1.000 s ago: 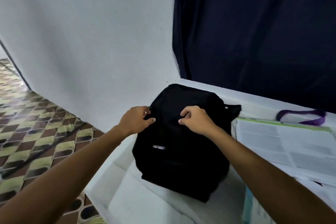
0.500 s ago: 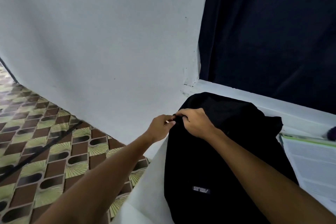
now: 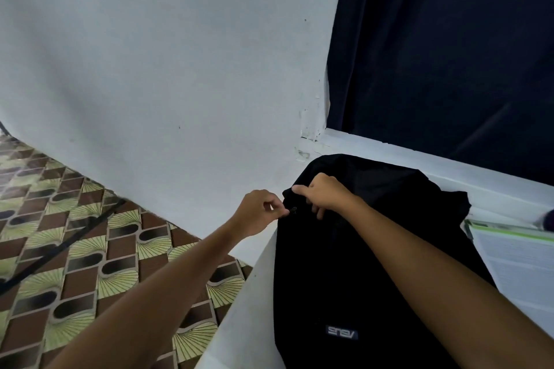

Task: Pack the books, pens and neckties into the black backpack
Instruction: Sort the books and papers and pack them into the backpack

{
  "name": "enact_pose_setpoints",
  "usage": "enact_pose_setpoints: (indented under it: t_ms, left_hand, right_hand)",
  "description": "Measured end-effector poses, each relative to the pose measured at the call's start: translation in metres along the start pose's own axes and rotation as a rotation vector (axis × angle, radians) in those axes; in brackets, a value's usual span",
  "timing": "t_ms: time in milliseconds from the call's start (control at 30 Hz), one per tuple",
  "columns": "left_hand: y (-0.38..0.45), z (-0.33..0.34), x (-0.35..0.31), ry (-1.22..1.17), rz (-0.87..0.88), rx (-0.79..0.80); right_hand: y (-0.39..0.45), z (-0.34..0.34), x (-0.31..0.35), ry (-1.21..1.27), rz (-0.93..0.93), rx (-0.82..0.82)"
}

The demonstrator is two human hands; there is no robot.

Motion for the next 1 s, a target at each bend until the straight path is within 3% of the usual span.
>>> enact_pose_setpoints:
  t_ms: [233, 433, 633, 700, 867, 933, 1000]
  left_hand:
    - [-0.007, -0.007, -0.01, -0.082, 0.044, -0.019]
    - [-0.024, -0.016, -0.023, -0.08, 0.03, 0.111]
    - [-0.09, -0.029, -0.052, -0.203, 0.11, 0.594]
    - [-0.107, -0.032, -0.047, -0.271, 0.05, 0.583]
    - [-0.136, -0.021, -0.034, -0.551, -0.202, 0.357]
    - [-0.146, -0.015, -0.031, -0.711, -0.275, 0.311]
    - [-0.152, -0.009, -0.027, -0.864, -0.312, 0.269]
  right_hand:
    - [0.014, 0.01, 0.019, -0.153, 0.153, 0.101]
    - [0.022, 0.015, 0.011, 0.01, 0.147, 0.062]
    - [0.019, 0.014, 0.005, 0.023, 0.138, -0.079]
    - [0.013, 0.015, 0.004, 0.025, 0.122, -0.102]
    - [-0.028, 0.01, 0.019, 0.048, -0.023, -0.203]
    - [-0.066, 0.007, 0.029, 0.21, -0.198, -0.035]
    - [-0.112, 0.01, 0.034, 0.265, -0.319, 0.282]
Point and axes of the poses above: each hand's wrist, its own y-axis towards the middle knuckle, its own z-axis out of the palm, x = y × z, the point moved 3 cm from there along y, towards the middle knuckle, and after that the axes turned 4 degrees about x, right-handed, at the moved point
